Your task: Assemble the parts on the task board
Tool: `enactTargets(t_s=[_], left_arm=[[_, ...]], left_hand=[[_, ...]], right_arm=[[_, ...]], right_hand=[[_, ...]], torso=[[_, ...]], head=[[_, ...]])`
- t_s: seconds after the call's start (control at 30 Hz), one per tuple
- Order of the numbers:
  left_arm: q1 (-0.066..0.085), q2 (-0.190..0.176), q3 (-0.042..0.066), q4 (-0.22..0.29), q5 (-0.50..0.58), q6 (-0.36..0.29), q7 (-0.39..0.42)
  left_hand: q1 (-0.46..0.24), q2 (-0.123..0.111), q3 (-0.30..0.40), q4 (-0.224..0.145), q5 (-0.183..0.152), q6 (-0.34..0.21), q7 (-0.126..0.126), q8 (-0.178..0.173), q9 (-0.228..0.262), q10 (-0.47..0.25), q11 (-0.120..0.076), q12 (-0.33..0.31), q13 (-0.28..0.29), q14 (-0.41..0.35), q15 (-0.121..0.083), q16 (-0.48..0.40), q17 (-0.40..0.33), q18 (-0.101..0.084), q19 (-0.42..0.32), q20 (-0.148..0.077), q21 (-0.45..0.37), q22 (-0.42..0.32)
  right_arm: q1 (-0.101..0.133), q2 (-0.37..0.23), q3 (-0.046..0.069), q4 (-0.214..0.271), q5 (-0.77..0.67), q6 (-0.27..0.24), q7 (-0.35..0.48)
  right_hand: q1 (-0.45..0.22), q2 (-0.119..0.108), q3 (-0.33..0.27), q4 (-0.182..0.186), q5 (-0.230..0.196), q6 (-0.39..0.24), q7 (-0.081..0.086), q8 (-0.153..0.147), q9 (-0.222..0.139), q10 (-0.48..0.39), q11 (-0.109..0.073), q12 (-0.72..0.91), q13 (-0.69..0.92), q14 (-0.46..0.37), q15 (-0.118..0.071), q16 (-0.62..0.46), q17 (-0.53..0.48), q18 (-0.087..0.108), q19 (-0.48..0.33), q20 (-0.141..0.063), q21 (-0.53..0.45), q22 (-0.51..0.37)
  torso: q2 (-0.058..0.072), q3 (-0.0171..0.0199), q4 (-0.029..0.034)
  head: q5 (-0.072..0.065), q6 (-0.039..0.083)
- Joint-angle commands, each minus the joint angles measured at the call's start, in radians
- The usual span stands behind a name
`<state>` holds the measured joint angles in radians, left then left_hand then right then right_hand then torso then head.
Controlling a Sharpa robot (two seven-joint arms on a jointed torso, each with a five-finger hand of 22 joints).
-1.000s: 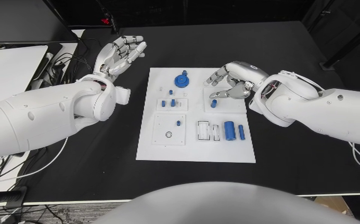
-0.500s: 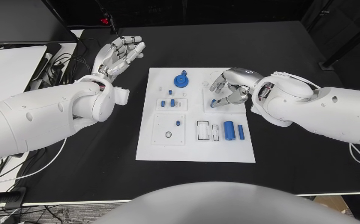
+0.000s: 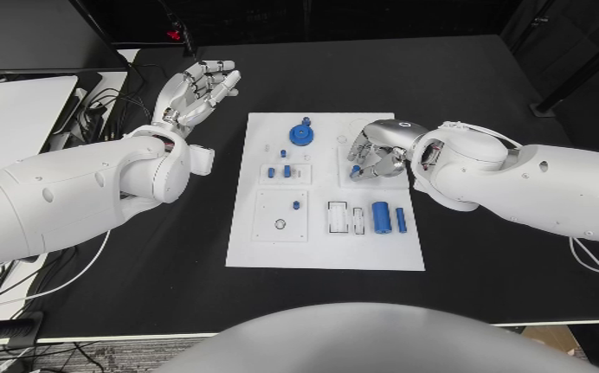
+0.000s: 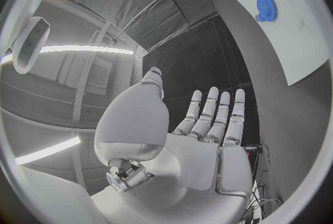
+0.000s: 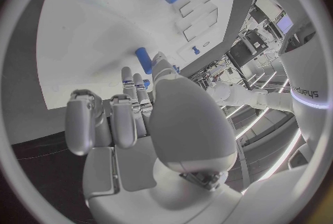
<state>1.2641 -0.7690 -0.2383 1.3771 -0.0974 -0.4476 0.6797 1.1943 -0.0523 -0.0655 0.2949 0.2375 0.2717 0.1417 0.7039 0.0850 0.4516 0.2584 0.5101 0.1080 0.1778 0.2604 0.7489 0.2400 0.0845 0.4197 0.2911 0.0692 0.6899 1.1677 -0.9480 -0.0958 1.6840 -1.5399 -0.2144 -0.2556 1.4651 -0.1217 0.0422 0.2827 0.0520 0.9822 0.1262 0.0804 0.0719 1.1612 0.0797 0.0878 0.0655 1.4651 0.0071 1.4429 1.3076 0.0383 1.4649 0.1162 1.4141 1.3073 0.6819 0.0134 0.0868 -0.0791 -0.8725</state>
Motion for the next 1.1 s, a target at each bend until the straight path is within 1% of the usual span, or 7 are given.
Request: enactTargets(t_s=[0.03,0.23,0.43,0.53,0.67,0.93,1.1], left_arm=[[0.001,0.0,0.001,0.001,0.001,0.002,0.106],[0.001,0.0,0.001,0.001,0.001,0.002,0.106],[0.001,0.0,0.001,0.0,0.001,0.002,0.106],[0.001,0.0,0.001,0.0,0.001,0.002,0.105],[0.001,0.0,0.001,0.0,0.001,0.002,0.105],[0.001,0.0,0.001,-0.001,0.001,0.002,0.104],[0.001,0.0,0.001,-0.001,0.001,0.002,0.103]], left_hand=[[-0.005,0.004,0.004,0.0,0.006,-0.007,0.154,0.006,-0.001,-0.008,-0.002,0.002,-0.001,-0.008,0.0,0.006,-0.001,0.003,0.004,-0.001,0.002,-0.001],[-0.005,0.004,0.004,0.0,0.006,-0.007,0.154,0.006,-0.001,-0.008,-0.002,0.002,-0.001,-0.008,0.0,0.006,-0.001,0.003,0.004,-0.001,0.002,-0.001],[-0.004,0.009,0.005,0.0,0.006,-0.007,0.154,0.007,-0.002,-0.009,-0.002,0.006,-0.002,-0.008,0.0,0.009,-0.004,0.003,0.005,-0.001,0.002,-0.002],[-0.004,0.009,0.005,0.0,0.006,-0.007,0.154,0.007,-0.002,-0.009,-0.002,0.006,-0.002,-0.008,0.0,0.009,-0.004,0.003,0.005,-0.001,0.002,-0.002],[-0.004,0.009,0.005,0.0,0.006,-0.007,0.154,0.007,-0.002,-0.009,-0.002,0.006,-0.002,-0.008,0.0,0.009,-0.004,0.003,0.005,-0.001,0.002,-0.002],[-0.004,0.009,0.005,0.0,0.006,-0.007,0.154,0.007,-0.002,-0.009,-0.002,0.006,-0.002,-0.008,0.0,0.009,-0.004,0.003,0.005,-0.001,0.002,-0.002],[-0.004,0.009,0.005,0.0,0.006,-0.007,0.154,0.007,-0.002,-0.009,-0.002,0.006,-0.002,-0.008,0.0,0.009,-0.004,0.003,0.005,-0.001,0.002,-0.002]], right_arm=[[0.0,0.003,0.0,0.001,-0.016,0.037,-0.019],[-0.001,0.009,0.0,0.0,-0.018,0.064,-0.025],[-0.001,0.016,0.0,-0.002,-0.022,0.085,-0.031],[-0.001,0.019,0.0,-0.003,-0.022,0.08,-0.027],[-0.001,0.021,0.0,-0.003,-0.022,0.069,-0.018],[-0.002,0.018,0.0,-0.002,-0.013,0.046,-0.002],[-0.003,0.016,0.0,-0.001,-0.004,0.025,0.002]], right_hand=[[0.019,0.003,0.01,0.0,-0.005,0.014,0.001,0.007,0.002,0.014,-0.003,0.006,0.001,0.063,-0.008,0.0,0.024,0.003,0.032,-0.009,-0.003,0.197],[0.049,0.019,0.023,-0.003,-0.005,0.031,-0.006,0.011,0.003,0.03,-0.01,0.005,-0.001,0.064,-0.013,0.001,0.024,0.003,0.03,-0.014,-0.007,0.196],[0.071,0.032,0.034,0.001,-0.005,0.064,-0.006,0.023,0.006,0.054,-0.016,0.007,-0.002,0.064,-0.019,0.003,0.026,0.003,0.03,-0.019,-0.007,0.196],[0.08,0.038,0.039,0.002,-0.005,0.073,-0.006,0.026,0.007,0.061,-0.017,0.005,-0.003,0.065,-0.02,0.004,0.027,0.003,0.03,-0.021,-0.006,0.197],[0.094,0.043,0.046,0.002,-0.005,0.08,-0.005,0.026,0.006,0.066,-0.017,0.002,-0.003,0.066,-0.02,0.006,0.03,0.003,0.031,-0.022,-0.006,0.197],[0.152,0.069,0.082,-0.008,-0.004,0.116,-0.004,0.038,0.009,0.089,-0.02,-0.003,-0.004,0.068,-0.023,0.015,0.043,0.002,0.033,-0.024,-0.002,0.199],[0.172,0.07,0.094,-0.01,-0.004,0.125,0.0,0.039,0.009,0.097,-0.018,-0.007,-0.004,0.069,-0.021,0.017,0.046,0.001,0.033,-0.024,-0.001,0.2]], torso=[[0.0,0.0002,0.0004],[-0.001,0.0007,0.0004],[-0.001,0.0005,0.0005],[-0.001,0.0,-0.0005],[0.0,-0.0003,0.0],[-0.001,0.0006,0.0005],[0.0,0.0007,0.0002]], head=[[0.001,0.0],[0.0,0.0],[0.0,0.0],[0.0,0.0],[-0.001,0.0],[-0.001,0.0],[0.0,0.0]])
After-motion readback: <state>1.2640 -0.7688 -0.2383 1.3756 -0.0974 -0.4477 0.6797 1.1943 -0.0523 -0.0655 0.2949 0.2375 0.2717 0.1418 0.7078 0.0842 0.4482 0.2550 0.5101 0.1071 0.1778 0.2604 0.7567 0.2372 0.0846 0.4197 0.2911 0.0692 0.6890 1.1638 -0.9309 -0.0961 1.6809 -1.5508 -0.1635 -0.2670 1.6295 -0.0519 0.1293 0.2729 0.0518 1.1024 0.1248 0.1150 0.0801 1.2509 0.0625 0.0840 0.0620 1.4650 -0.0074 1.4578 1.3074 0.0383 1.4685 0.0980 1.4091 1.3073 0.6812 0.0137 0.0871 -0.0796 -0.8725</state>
